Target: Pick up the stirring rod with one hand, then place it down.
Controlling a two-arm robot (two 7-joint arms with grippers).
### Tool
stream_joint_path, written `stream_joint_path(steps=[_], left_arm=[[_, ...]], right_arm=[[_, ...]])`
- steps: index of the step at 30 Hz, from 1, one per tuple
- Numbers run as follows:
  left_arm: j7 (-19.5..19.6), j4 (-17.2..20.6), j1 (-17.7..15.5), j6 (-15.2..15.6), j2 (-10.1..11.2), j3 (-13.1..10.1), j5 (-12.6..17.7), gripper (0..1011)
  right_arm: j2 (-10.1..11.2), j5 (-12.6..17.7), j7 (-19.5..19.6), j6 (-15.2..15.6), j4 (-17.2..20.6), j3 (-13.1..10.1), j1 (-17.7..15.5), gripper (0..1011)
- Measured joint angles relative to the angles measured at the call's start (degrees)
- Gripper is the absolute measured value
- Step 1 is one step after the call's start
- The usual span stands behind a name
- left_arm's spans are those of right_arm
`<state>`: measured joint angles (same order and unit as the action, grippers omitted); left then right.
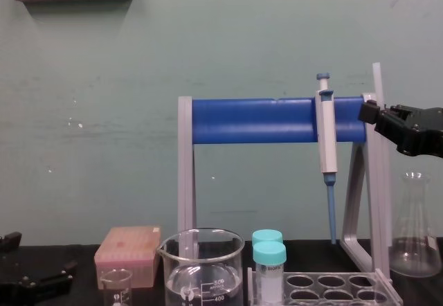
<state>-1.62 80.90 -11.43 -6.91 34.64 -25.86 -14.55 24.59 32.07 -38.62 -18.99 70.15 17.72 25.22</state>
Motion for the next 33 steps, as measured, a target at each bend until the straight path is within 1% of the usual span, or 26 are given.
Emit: stream_joint_path(steps=[33], left_arm=[[0.00,0.00,0.00,0.00,0.00,0.00,0.00,1000]], right_arm=[[0.00,0.00,0.00,0.00,0.01,0.00,0.00,67]])
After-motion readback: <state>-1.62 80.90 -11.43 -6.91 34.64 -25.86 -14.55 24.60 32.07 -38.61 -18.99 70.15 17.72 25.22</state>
